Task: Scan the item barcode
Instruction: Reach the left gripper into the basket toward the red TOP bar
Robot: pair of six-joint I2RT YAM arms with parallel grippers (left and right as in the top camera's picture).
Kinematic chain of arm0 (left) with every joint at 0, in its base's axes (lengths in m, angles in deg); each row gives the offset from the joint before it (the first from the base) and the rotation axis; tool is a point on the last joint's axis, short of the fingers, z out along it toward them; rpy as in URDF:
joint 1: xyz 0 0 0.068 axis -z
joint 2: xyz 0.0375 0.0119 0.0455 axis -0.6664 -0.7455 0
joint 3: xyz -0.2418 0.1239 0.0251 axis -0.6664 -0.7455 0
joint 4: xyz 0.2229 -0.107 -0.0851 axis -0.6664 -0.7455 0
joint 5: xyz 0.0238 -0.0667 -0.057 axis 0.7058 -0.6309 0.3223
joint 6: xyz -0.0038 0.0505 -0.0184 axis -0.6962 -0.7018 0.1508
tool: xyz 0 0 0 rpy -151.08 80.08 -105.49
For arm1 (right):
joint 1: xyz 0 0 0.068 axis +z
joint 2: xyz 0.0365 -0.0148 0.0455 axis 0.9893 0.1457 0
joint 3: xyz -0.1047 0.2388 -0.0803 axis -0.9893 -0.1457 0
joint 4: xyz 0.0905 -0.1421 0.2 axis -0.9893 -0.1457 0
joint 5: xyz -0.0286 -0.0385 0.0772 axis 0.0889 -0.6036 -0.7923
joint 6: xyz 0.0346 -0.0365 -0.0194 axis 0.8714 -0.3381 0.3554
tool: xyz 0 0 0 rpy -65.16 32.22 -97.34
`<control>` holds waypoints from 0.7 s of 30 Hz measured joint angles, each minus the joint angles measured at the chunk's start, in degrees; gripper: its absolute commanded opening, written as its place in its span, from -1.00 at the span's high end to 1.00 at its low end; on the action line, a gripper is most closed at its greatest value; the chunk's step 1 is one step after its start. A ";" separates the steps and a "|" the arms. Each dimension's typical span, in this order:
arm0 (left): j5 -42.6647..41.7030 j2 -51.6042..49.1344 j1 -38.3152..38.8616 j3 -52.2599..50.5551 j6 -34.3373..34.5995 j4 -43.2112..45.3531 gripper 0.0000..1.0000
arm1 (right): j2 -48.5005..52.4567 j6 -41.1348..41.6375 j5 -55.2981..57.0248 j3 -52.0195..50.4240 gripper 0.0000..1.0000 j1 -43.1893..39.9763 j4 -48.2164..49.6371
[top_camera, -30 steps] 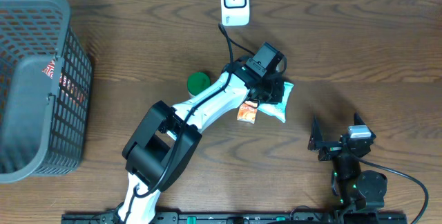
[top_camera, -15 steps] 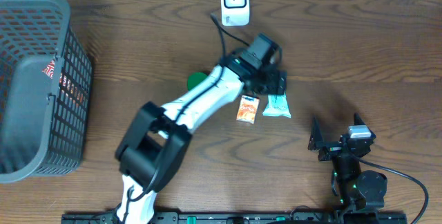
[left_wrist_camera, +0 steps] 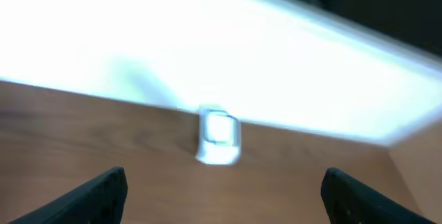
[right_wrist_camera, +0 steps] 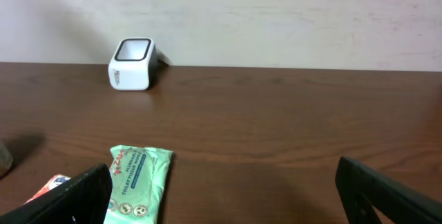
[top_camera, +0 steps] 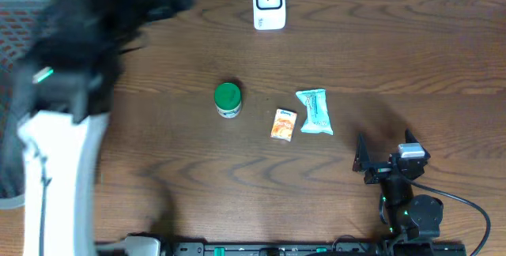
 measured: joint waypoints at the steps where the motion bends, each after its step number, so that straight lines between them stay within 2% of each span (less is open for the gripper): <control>1: 1.42 1.77 -3.39 0.13 -0.24 -1.66 -0.80 | 0.00 0.00 0.00 0.00 -0.99 0.00 0.00; 5: 5.57 3.80 -16.52 0.17 1.42 -10.05 -0.80 | 0.00 0.00 0.00 0.00 -0.98 0.00 0.02; 10: 7.91 -0.15 -29.16 -0.13 3.02 -16.20 -0.87 | 0.00 0.00 0.00 0.00 -0.99 0.00 0.00; 14: 8.90 -4.48 -33.99 -0.59 1.42 -18.08 -0.87 | 0.00 0.00 0.00 0.00 -0.99 0.00 0.00; 21: 10.25 -11.10 -35.93 -0.61 0.33 -20.24 -0.87 | 0.00 0.00 0.00 0.00 -0.99 0.00 0.00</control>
